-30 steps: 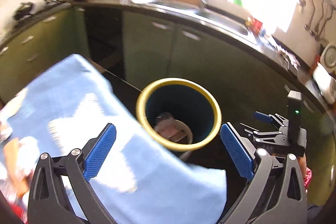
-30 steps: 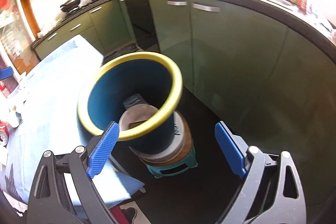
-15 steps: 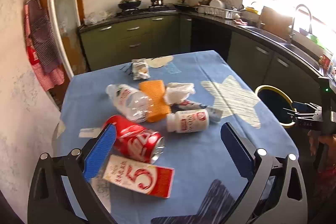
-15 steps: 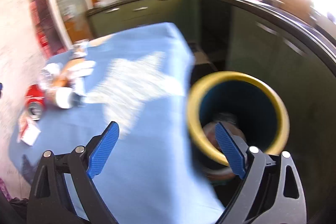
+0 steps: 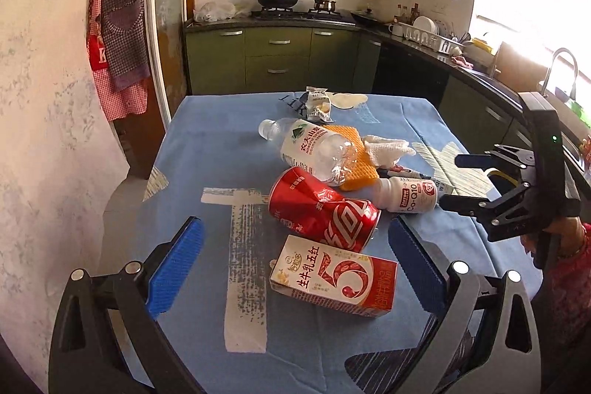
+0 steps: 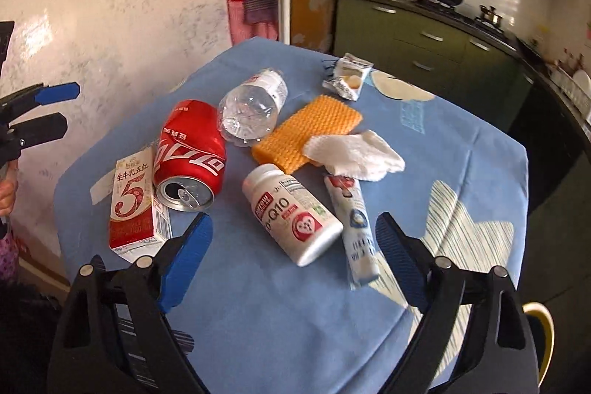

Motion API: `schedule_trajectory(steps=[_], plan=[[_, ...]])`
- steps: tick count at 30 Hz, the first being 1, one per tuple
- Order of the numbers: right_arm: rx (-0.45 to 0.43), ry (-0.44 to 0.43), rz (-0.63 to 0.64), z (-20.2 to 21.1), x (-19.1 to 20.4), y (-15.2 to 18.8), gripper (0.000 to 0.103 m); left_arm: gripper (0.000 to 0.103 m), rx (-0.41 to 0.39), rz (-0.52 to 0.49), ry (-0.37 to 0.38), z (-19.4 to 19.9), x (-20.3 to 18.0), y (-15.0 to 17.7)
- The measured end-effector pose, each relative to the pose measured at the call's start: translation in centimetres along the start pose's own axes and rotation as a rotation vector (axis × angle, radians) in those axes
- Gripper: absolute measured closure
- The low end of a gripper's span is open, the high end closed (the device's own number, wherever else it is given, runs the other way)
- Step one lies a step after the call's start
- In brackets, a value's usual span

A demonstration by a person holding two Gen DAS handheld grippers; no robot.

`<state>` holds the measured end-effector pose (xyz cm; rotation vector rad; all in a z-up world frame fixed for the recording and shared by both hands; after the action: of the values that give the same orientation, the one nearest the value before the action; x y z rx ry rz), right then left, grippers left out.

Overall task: Collect trash
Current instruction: 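Grasp the white supplement bottle with the right tool and lift it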

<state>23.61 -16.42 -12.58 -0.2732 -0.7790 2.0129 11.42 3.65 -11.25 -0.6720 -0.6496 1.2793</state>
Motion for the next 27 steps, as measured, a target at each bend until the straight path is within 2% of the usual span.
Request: schedule_trajectory(steps=[4, 8, 13, 16, 21, 27], plan=[[0.096, -0.059, 0.065, -2.9, 0.5, -1.1, 0.028, 0.005, 0.012, 0.025, -0.006, -0.6, 1.0, 0.5], [0.186, -0.046, 0.121, -5.7, 0.0, -1.1, 0.035, 0.005, 0.017, 0.040, -0.019, -0.6, 1.8, 0.7], [0.245, -0.085, 0.138, -6.8, 0.0, -0.1, 0.043, 0.005, 0.013, 0.051, -0.035, -0.4, 2.7, 0.6], [0.260, -0.089, 0.143, -7.3, 0.1, 0.5, 0.050, 0.005, 0.015, 0.064, -0.042, -0.5, 3.1, 0.7], [0.226, -0.096, 0.090, -7.0, 0.0, 0.7, 0.058, 0.005, 0.030, 0.064, -0.050, -1.0, 3.2, 0.9], [0.162, -0.117, -0.008, -4.1, -0.4, 1.6, 0.058, 0.005, 0.024, 0.056, -0.049, -0.8, 3.0, 0.8]])
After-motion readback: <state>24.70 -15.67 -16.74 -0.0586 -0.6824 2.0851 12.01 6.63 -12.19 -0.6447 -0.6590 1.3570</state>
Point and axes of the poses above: each gripper's, at about its wrist camera, not at the fingertips, and z roughly against the way its jaws point, x to its left, y to its underside, the point moved 7 cm from there along -z, roughly the way its jaws point, and after that the axes turned 9 degrees about -z, right-handed, at the moved point
